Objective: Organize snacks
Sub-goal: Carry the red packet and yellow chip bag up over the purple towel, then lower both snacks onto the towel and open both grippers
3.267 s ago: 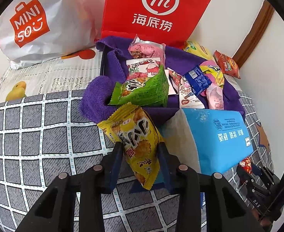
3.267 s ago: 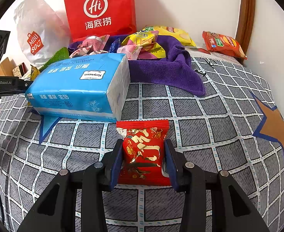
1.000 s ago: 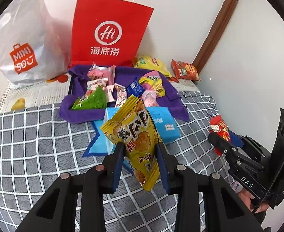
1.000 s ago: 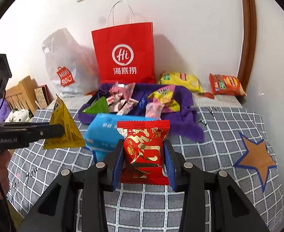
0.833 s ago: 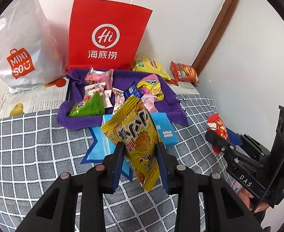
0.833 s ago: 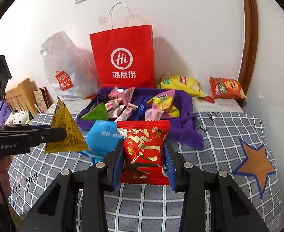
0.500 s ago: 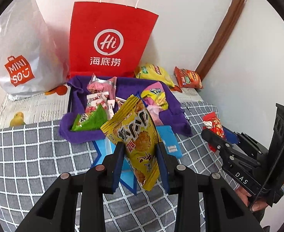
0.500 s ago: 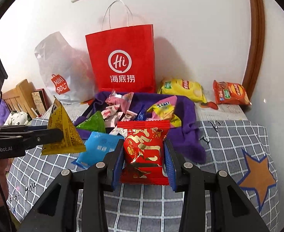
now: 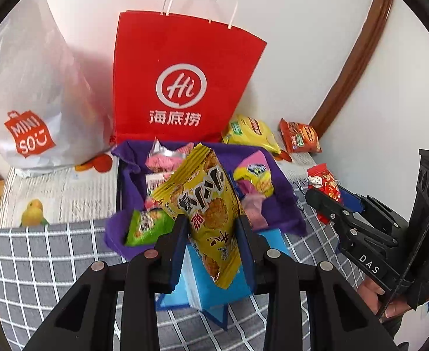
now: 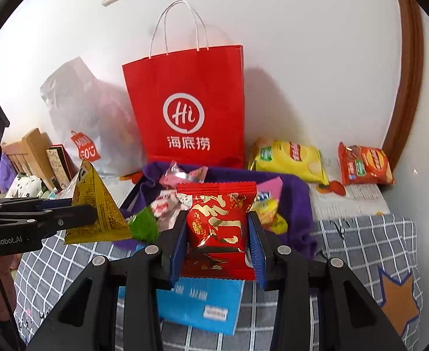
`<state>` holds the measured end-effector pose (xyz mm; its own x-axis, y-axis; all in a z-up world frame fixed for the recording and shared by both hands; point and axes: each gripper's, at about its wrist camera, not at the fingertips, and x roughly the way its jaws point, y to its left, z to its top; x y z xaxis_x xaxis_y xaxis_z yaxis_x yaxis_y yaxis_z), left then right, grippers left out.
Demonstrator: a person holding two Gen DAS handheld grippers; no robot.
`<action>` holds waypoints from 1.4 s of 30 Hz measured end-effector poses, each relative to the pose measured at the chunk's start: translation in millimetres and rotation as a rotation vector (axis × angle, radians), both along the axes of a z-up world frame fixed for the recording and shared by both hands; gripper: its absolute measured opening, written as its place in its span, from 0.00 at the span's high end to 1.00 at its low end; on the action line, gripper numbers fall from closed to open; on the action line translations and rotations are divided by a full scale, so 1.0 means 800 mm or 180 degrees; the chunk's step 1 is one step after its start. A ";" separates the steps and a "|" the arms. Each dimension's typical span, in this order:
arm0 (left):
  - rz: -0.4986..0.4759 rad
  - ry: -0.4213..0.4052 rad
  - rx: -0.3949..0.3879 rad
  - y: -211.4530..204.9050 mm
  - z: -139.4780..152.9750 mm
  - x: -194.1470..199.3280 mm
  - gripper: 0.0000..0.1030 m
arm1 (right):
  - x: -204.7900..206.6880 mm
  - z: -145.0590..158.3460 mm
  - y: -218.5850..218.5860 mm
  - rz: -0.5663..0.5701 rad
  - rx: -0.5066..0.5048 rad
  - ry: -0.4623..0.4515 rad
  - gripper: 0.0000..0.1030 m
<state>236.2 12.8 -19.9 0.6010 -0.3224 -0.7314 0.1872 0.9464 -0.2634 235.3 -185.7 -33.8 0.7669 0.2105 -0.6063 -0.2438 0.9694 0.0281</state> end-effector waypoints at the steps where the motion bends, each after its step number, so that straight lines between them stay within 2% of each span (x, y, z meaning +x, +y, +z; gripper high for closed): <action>1: 0.0003 -0.0007 0.0003 0.000 0.001 0.005 0.69 | 0.006 0.002 0.002 0.0008 -0.0001 -0.0009 0.62; 22: 0.0158 0.0053 0.0010 0.017 -0.013 0.096 0.69 | 0.102 0.012 0.020 0.0077 0.0129 -0.0046 0.62; 31: 0.0161 0.0263 0.0007 0.015 -0.045 0.134 0.69 | 0.138 -0.035 0.028 0.0168 0.0139 0.0226 0.62; 42: 0.0087 0.0436 -0.0049 0.006 -0.085 0.162 0.69 | 0.158 -0.064 0.029 0.0307 0.0108 0.0508 0.62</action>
